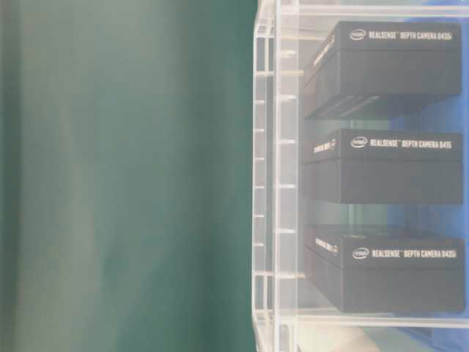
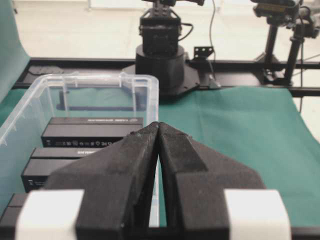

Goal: Take the box out of the case with the right arm.

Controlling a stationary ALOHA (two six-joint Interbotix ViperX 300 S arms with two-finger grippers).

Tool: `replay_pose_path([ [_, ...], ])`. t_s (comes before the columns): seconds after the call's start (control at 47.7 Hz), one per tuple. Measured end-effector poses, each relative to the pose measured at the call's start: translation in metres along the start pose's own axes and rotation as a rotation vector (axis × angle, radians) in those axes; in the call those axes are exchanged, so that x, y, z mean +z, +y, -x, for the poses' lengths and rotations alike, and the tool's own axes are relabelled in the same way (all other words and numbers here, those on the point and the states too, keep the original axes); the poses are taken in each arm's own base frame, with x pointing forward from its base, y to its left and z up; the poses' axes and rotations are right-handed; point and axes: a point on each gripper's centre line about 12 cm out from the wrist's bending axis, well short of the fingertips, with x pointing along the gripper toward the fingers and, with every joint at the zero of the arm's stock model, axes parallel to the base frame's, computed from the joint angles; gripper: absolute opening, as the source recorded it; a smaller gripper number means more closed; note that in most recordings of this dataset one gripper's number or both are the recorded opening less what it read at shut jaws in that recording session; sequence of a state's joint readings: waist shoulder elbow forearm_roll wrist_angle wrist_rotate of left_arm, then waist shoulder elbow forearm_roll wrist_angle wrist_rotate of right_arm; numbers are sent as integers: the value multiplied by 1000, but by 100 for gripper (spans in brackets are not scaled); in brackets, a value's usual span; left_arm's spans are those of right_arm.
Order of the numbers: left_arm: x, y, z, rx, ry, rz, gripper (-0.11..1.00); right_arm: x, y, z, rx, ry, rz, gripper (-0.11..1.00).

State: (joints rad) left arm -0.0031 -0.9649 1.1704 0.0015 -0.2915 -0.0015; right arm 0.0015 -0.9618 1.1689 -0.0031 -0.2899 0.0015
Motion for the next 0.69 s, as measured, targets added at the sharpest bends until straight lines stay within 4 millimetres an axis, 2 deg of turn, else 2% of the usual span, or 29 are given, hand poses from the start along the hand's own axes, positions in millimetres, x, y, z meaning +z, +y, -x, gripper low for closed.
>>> replay_pose_path([
  [0.356, 3, 1, -2, 3, 40, 6, 0, 3, 0, -10, -2, 84, -44, 0],
  [0.503, 21, 1, -3, 4, 28, 23, 0, 25, 0, -15, -4, 75, -80, 0],
  [0.692, 55, 1, -5, 6, 61, 32, 0, 66, 0, -21, -4, 61, -112, 0],
])
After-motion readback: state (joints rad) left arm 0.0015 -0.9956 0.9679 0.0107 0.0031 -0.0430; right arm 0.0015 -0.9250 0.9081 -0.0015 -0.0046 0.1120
